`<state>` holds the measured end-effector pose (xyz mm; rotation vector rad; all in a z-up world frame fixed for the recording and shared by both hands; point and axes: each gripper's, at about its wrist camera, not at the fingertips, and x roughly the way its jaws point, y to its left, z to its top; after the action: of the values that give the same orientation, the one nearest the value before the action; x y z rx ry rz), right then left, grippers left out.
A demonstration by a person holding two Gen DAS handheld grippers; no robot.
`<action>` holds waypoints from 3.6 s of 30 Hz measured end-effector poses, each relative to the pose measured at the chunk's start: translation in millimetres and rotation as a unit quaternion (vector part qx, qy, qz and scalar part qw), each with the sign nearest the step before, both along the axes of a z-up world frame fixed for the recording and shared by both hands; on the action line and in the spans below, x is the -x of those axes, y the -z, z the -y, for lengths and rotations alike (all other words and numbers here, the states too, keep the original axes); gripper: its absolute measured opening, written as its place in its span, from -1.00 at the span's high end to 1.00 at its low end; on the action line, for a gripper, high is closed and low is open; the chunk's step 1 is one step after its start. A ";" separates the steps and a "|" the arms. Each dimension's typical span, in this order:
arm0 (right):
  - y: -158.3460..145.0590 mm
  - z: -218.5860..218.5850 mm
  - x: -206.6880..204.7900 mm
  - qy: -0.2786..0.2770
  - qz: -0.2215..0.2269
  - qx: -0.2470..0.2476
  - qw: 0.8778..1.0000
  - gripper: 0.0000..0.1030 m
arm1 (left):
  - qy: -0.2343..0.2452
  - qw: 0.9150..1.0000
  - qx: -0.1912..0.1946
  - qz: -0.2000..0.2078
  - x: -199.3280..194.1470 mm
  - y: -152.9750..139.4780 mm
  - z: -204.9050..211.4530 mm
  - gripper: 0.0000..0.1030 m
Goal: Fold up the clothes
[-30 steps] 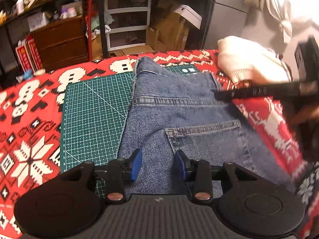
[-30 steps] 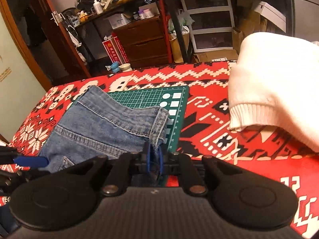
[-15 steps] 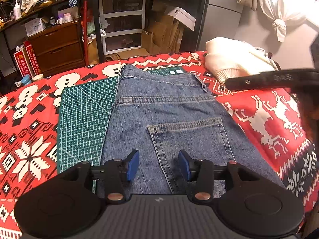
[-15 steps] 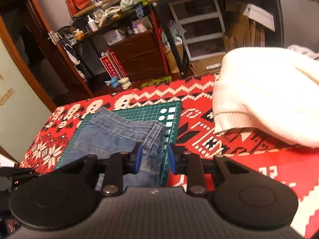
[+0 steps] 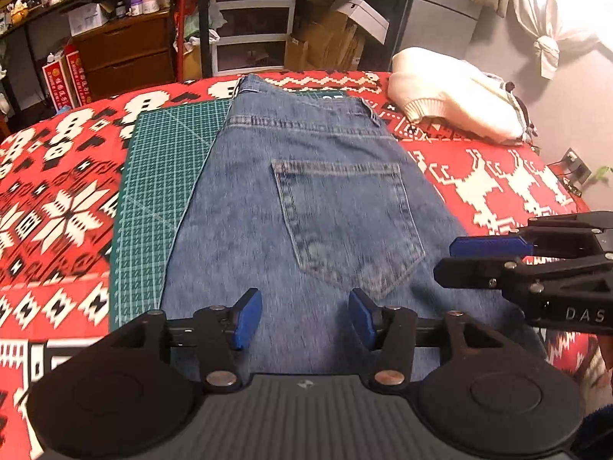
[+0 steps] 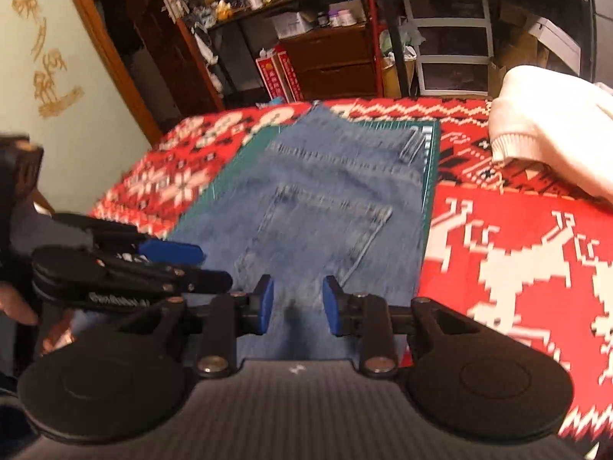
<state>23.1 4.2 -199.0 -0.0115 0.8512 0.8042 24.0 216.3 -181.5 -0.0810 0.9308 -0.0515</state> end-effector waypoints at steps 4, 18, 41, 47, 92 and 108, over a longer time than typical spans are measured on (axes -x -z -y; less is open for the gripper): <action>3.0 1.8 22.3 -0.007 0.020 0.026 0.999 0.39 | -0.006 1.000 -0.012 0.004 18.1 2.0 4.6 -0.03; 27.2 -3.6 57.8 -0.051 0.069 0.094 0.992 0.12 | -0.009 0.999 -0.049 0.004 41.1 26.8 11.6 -0.48; 23.5 -11.5 65.7 -0.098 0.056 0.105 0.988 -0.75 | -0.014 0.999 -0.049 0.015 43.3 36.6 12.1 -1.00; 19.1 10.1 64.8 -0.071 0.042 0.092 0.992 -0.77 | -0.019 0.999 -0.049 0.015 43.7 36.7 12.4 -1.00; 36.7 13.1 25.2 0.026 0.006 0.060 0.998 -0.99 | -0.005 0.994 -0.039 -0.105 13.8 27.1 12.0 -1.00; 17.2 20.0 37.4 0.059 0.050 0.094 0.993 -0.99 | -0.051 0.995 -0.079 -0.028 29.1 19.6 28.2 -0.79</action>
<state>-14.3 -15.9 -216.2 -0.1663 0.8220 0.6062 -5.1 188.1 -201.2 0.0167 0.9828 0.1184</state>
